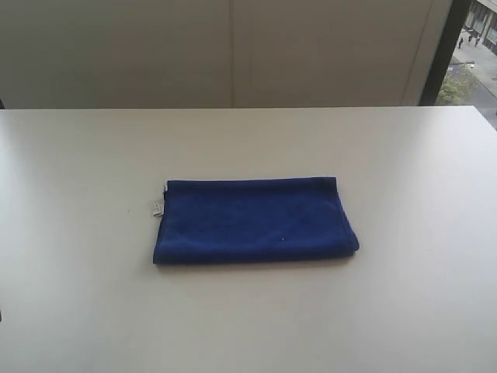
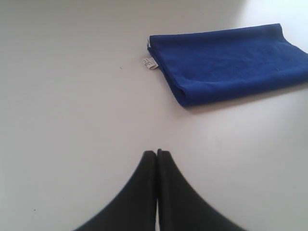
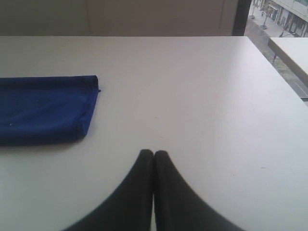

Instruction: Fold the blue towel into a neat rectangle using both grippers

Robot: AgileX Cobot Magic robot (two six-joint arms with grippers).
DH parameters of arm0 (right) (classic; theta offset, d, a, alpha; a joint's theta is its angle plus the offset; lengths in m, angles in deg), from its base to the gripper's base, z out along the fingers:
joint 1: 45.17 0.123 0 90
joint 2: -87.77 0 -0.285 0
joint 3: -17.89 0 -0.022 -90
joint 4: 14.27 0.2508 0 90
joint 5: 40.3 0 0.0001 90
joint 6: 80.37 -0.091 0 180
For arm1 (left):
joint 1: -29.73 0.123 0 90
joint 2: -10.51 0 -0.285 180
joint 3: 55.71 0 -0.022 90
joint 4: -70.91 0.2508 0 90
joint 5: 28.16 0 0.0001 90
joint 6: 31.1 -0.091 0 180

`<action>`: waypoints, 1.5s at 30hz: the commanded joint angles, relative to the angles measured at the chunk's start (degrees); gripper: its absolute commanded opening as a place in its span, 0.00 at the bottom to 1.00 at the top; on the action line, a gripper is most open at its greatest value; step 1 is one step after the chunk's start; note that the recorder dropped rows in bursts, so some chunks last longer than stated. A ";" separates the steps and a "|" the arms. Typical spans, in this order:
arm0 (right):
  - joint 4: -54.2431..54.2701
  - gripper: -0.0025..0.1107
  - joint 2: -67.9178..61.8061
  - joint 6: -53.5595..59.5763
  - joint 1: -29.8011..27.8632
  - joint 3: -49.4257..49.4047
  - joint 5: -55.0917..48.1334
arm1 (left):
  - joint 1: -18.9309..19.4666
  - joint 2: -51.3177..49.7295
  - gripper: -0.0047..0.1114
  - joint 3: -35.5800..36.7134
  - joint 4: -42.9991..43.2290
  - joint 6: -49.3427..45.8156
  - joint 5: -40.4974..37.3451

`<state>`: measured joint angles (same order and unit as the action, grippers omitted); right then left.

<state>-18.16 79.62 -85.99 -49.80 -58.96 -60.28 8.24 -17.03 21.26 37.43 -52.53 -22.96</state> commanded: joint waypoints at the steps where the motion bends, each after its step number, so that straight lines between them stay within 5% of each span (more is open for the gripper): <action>1: 2.57 0.02 0.36 4.02 0.06 -0.37 0.75 | 0.11 0.33 0.04 0.25 -0.79 0.48 -0.40; 45: 2.95 0.02 0.36 5.62 1.41 -0.37 0.77 | 0.11 0.33 0.04 0.25 -0.79 0.48 -0.40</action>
